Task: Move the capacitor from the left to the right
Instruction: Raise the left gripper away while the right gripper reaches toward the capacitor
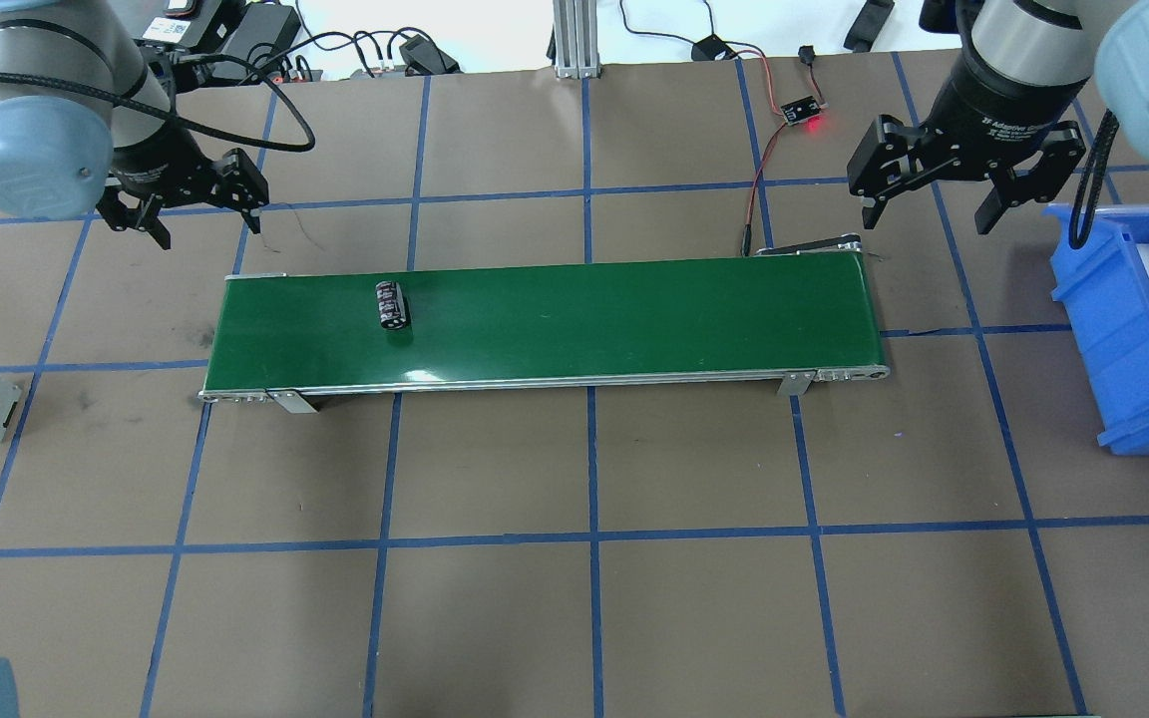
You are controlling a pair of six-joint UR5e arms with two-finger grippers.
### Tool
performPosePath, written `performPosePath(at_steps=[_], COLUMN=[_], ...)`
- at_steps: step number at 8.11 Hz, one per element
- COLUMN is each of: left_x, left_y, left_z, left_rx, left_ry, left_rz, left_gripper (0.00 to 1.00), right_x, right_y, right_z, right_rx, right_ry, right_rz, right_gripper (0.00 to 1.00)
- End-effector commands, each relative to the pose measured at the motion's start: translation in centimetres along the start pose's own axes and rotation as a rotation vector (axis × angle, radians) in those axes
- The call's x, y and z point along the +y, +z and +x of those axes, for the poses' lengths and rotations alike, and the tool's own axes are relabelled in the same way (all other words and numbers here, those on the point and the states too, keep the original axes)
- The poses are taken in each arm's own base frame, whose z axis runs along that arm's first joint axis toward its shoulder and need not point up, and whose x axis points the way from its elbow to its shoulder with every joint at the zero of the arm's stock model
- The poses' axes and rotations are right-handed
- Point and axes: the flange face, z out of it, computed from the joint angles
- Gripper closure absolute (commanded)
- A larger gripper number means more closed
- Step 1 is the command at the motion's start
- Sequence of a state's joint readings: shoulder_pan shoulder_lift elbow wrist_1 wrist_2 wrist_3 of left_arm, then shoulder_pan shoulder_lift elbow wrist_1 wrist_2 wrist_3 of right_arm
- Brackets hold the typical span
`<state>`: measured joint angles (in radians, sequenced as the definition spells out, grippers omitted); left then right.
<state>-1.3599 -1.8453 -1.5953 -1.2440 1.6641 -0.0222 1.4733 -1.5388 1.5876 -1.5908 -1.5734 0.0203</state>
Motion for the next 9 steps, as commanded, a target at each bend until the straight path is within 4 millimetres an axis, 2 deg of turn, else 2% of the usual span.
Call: performPosePath(at_steps=[1,2,4,6,8,9], left_x=[1.4,1.8,2.7,4.8,7.0,7.2], left_y=[-4.1,-5.2,-6.0,-8.7,-10.7,-11.0], left_z=[-3.4,-4.2,-5.1,-6.4,-5.5,-4.4], left_rx=[-0.09,-0.105,-0.103,-0.087,0.0,0.025], left_ry=[0.054,0.105,0.127,0.147,0.15,0.161], left_rz=[0.033,0.046,0.02,0.009,-0.003,0.003], left_gripper=[0.0,0.0,0.0,0.0,0.0,0.0], right_x=[-0.9,-1.4,-1.6,-1.6,-2.2,-2.5], right_y=[0.7,1.5,1.8,3.4,4.1,4.8], right_z=[-0.2,-0.3,-1.0,-1.3,-1.7,-1.6], right_rx=[-0.003,-0.002,-0.065,-0.095,-0.095,-0.097], right_ry=[-0.004,-0.006,-0.01,-0.009,-0.016,-0.015], right_rz=[0.015,0.0,-0.003,-0.031,-0.024,-0.033], right_gripper=[0.0,0.0,0.0,0.0,0.0,0.0])
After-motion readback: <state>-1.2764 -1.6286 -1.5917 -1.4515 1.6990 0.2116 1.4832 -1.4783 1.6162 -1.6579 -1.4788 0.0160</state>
